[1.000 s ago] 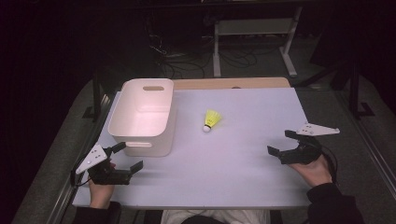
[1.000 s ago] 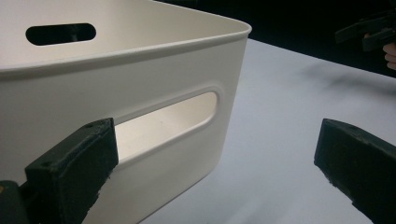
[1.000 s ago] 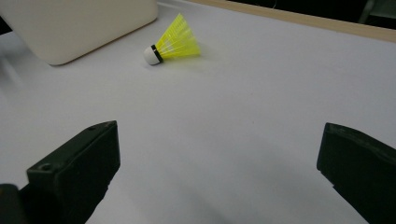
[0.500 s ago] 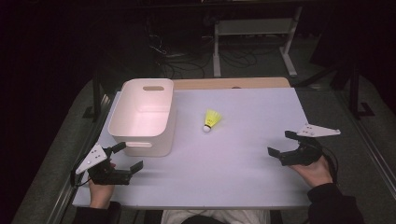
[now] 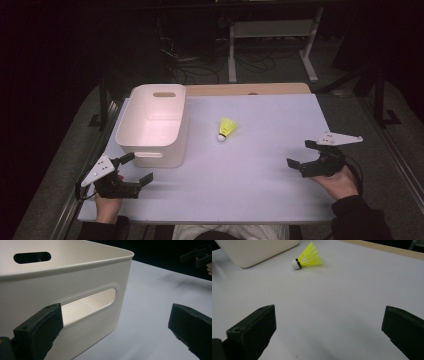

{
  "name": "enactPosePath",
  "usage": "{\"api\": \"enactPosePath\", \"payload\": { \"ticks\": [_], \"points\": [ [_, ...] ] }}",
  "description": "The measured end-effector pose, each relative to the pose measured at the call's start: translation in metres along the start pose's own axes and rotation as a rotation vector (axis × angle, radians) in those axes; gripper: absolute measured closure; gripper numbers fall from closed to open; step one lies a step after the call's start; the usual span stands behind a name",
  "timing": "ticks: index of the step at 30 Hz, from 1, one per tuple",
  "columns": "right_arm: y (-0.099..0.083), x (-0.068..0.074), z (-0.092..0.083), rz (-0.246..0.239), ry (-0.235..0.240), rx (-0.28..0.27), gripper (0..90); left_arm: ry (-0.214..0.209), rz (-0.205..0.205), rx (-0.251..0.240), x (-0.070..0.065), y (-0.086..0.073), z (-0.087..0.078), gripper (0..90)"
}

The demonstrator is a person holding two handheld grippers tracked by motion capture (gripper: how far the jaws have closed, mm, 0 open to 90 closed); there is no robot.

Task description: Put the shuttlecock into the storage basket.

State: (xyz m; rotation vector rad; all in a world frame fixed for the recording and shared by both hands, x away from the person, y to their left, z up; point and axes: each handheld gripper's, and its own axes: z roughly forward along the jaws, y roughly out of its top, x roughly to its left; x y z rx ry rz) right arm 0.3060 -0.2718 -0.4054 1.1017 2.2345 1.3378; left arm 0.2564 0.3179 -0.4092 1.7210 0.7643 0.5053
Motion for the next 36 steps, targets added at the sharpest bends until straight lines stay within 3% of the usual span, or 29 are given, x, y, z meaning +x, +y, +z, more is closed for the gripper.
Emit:
{"api": "enactPosePath", "payload": {
  "ticks": [9,19,36],
  "points": [
    [0.005,0.000,-0.002,-0.002,0.009,0.012,0.0,0.004,0.001,0.004,0.000,0.000,0.000,0.0],
    [0.023,0.005,-0.003,-0.055,0.016,0.007,0.0,0.006,0.000,0.004,0.000,0.000,0.000,0.0],
    [0.047,0.005,0.004,-0.090,0.022,0.025,0.0,0.007,0.004,0.008,0.000,-0.001,0.000,0.0]
  ]
}}
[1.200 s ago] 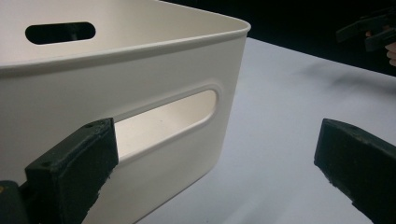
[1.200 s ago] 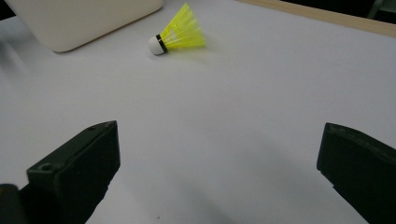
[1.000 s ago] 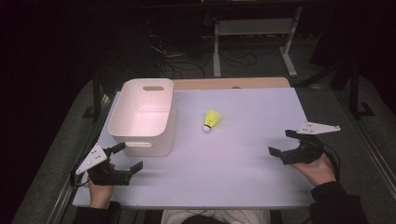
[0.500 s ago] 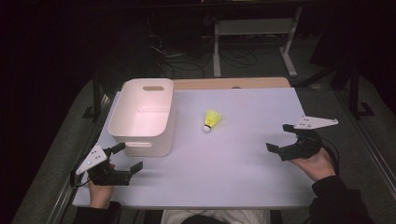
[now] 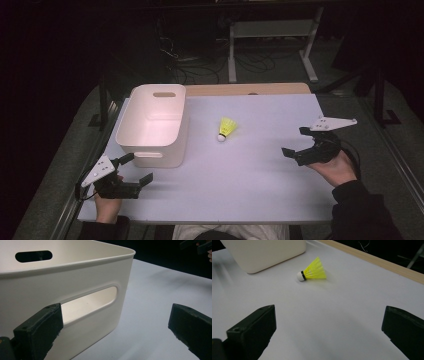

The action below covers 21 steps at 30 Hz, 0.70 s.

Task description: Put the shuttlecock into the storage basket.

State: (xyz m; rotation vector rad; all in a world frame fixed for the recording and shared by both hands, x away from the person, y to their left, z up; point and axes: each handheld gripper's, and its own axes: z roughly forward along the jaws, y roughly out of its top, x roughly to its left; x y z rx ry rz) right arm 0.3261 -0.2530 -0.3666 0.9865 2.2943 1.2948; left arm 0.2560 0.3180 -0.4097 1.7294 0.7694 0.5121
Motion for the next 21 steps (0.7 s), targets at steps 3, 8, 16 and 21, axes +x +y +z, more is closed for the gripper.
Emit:
{"api": "enactPosePath", "payload": {
  "ticks": [3,8,16,21],
  "points": [
    [0.005,-0.001,0.002,-0.004,0.005,0.010,0.0,-0.001,0.000,0.000,0.000,0.000,0.000,0.0],
    [0.011,-0.003,0.006,-0.004,0.018,0.025,0.0,-0.002,-0.001,0.000,0.000,0.000,0.000,0.0],
    [0.021,-0.008,0.010,0.000,0.030,0.033,0.0,-0.001,-0.001,0.002,0.000,0.000,0.000,0.0],
    [0.028,-0.009,0.013,-0.007,0.032,0.041,0.0,-0.001,-0.001,0.003,0.000,0.000,0.000,0.0]
  ]
}}
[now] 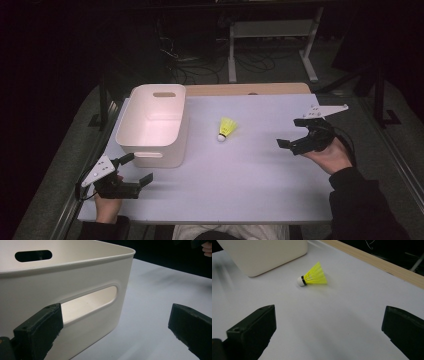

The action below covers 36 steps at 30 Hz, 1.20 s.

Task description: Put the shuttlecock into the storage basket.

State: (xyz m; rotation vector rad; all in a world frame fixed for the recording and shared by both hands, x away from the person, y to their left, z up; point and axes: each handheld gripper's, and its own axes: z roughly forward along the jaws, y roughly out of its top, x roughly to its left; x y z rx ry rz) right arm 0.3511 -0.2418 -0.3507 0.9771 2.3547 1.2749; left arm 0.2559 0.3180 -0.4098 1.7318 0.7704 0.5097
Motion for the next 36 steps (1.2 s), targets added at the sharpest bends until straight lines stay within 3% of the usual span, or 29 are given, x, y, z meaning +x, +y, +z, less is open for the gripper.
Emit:
{"api": "enactPosePath", "payload": {
  "ticks": [36],
  "points": [
    [0.036,-0.007,0.026,-0.039,0.028,0.049,0.0,-0.002,0.001,0.002,0.000,0.000,0.000,0.0]
  ]
}}
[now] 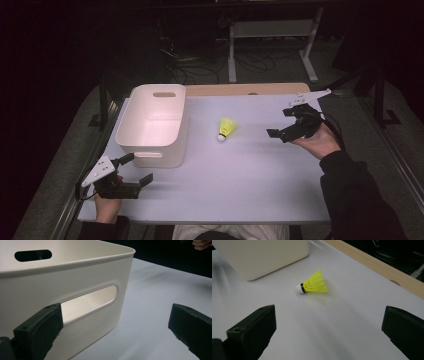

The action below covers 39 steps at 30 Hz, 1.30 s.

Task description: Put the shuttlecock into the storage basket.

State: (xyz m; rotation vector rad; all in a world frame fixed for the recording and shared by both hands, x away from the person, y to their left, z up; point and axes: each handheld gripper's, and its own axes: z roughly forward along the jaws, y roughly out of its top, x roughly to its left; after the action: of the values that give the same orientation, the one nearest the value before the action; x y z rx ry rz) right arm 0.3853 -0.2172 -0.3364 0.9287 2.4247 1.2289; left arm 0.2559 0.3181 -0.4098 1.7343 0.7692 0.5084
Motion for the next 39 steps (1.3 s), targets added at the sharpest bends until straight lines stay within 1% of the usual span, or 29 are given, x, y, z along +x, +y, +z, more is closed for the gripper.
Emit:
{"api": "enactPosePath", "payload": {
  "ticks": [22,28,39],
  "points": [
    [0.013,-0.004,0.025,-0.015,0.024,0.040,0.0,-0.001,0.001,0.000,0.000,0.000,0.000,0.0],
    [0.015,-0.005,0.031,-0.009,0.032,0.047,0.0,-0.002,0.002,0.001,0.000,0.000,0.000,0.0],
    [0.017,-0.010,0.041,-0.005,0.033,0.059,0.0,-0.002,0.001,0.001,0.000,0.000,0.000,0.0]
  ]
}}
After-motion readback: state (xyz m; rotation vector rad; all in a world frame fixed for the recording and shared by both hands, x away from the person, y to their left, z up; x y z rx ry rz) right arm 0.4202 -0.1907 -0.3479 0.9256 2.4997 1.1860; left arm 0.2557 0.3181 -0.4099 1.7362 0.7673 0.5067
